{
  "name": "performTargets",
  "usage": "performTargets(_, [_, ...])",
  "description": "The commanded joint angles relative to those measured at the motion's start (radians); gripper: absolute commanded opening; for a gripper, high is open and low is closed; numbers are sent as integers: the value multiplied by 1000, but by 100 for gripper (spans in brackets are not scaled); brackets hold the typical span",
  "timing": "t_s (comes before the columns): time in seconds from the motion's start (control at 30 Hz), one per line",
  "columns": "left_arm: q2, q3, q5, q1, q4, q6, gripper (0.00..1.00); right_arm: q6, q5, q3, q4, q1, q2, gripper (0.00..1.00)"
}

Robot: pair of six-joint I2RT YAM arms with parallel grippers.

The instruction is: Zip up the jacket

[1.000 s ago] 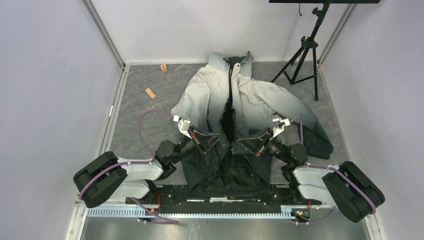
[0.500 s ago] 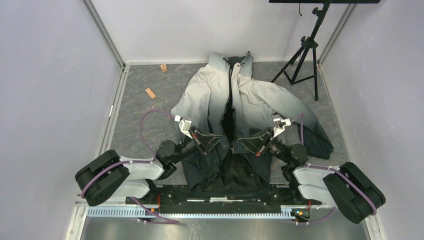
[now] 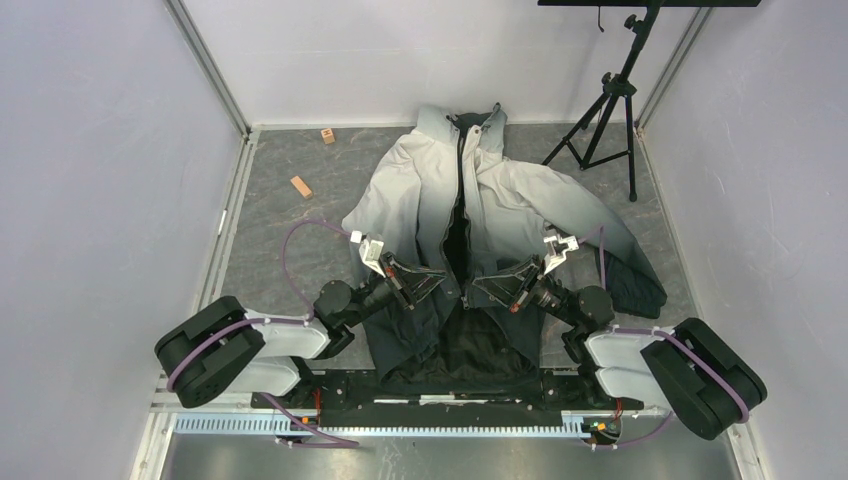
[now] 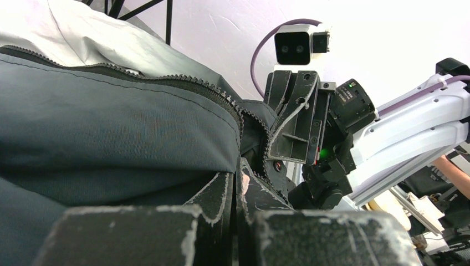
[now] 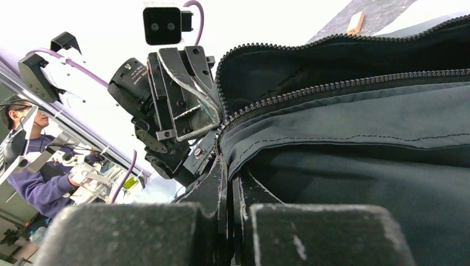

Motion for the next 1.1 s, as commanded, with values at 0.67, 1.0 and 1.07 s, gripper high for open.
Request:
performTargets(0.67, [19,27,10,0,120,-52,2,-1,27,-189,379,5,-22,0])
performTargets(1.0, [27,27,16,0,125,-59,2,2,33,-192,386,5,-26,0])
performTargets(1.07, [28,27,18,0,125,-60,2,1,34,-193,386,5,-21,0])
